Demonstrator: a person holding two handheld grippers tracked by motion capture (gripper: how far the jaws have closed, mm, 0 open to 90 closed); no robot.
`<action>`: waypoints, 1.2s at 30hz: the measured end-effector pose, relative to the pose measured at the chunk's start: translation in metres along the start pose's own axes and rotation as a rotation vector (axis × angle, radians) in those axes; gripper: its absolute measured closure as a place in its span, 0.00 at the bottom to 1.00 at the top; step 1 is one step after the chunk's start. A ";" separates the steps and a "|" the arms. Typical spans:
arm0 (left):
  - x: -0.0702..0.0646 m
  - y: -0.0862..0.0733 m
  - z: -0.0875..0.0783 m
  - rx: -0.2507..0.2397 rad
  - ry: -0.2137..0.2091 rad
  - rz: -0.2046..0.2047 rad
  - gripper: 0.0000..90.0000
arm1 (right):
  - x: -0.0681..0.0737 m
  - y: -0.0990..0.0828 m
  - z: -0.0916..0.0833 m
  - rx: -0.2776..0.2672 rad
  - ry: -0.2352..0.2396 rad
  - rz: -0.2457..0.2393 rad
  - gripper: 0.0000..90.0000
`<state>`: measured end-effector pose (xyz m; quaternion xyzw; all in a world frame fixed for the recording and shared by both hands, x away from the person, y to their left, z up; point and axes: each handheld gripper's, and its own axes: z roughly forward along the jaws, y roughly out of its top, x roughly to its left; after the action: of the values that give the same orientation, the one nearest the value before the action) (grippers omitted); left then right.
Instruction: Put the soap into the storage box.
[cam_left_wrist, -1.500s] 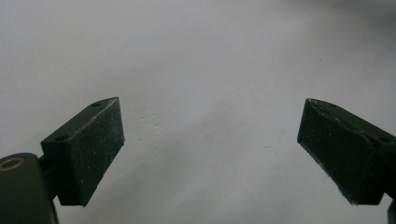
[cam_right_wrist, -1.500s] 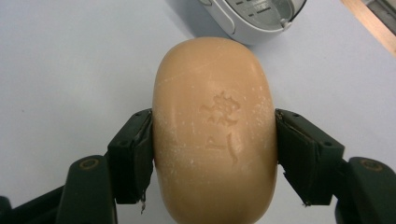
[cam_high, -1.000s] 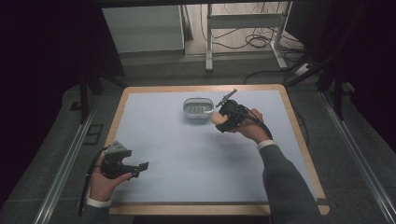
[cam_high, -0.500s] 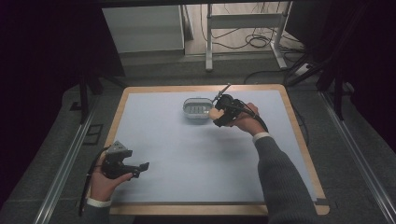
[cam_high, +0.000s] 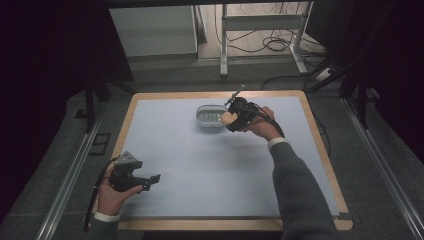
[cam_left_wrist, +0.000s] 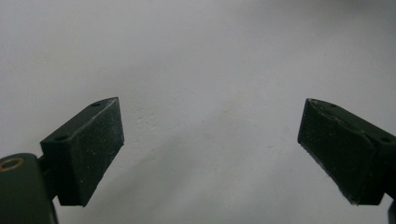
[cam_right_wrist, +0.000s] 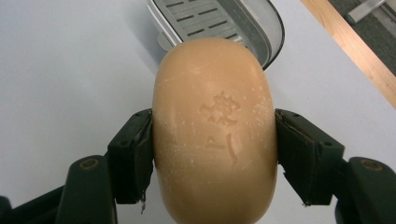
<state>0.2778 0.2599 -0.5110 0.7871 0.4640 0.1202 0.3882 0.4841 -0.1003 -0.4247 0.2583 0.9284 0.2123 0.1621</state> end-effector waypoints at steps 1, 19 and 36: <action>0.000 0.000 0.000 -0.001 0.000 0.000 0.08 | -0.001 0.000 0.000 -0.006 0.006 -0.002 0.36; 0.001 0.000 -0.002 -0.015 0.007 -0.003 0.08 | -0.007 0.014 0.008 -0.037 0.044 -0.024 0.36; 0.000 0.000 -0.003 -0.027 -0.006 -0.003 0.09 | -0.009 0.029 0.028 -0.021 0.050 -0.057 0.36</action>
<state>0.2758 0.2613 -0.5088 0.7815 0.4624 0.1233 0.4002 0.5144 -0.0738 -0.4330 0.2248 0.9368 0.2239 0.1476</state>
